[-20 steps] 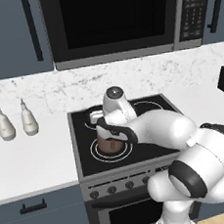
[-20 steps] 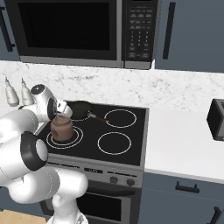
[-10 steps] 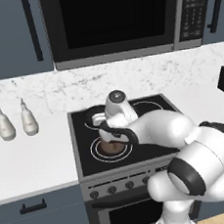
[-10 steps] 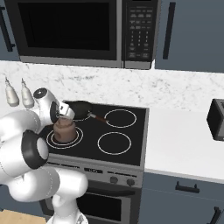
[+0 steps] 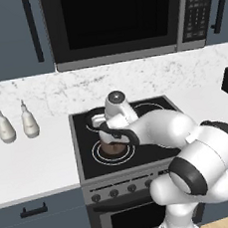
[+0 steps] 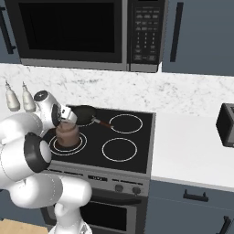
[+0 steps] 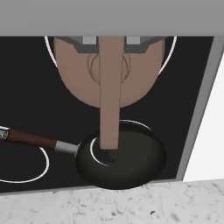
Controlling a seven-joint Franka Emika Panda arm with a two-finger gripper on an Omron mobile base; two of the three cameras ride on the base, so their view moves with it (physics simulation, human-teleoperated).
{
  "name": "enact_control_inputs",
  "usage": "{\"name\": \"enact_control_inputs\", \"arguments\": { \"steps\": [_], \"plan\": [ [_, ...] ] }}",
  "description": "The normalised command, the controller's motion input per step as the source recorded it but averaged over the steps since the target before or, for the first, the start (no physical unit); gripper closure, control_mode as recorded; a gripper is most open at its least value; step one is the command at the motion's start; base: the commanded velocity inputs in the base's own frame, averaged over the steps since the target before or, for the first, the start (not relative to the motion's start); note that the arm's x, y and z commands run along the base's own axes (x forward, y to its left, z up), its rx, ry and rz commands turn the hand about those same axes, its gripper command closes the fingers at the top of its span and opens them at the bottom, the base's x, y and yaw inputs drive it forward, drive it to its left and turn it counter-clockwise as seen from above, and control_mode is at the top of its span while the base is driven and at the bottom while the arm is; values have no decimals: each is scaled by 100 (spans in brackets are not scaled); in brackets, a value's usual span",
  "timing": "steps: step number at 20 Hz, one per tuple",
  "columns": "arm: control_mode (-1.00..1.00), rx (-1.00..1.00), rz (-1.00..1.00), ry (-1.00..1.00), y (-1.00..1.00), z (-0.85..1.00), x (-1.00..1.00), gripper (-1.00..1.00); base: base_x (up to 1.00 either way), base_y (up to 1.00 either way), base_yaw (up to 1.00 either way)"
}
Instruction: Pick the kettle from the counter and place it on a stove burner. Then turn the burner on.
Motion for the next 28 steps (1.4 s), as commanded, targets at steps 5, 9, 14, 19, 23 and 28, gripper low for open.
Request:
{"name": "enact_control_inputs", "arguments": {
  "steps": [5,9,14,19,23,28],
  "plan": [
    [-100,0,0,0,0,0,0,-100,0,0,0],
    [-100,0,0,0,0,0,-7,-100,0,0,0],
    [-100,0,0,0,0,2,-11,-100,0,0,0],
    [-100,0,0,-4,5,45,-40,-100,0,0,0],
    [-100,0,0,-1,22,49,-96,-100,0,0,0],
    [-100,-2,0,0,55,10,-88,-100,0,0,0]
  ]
}}
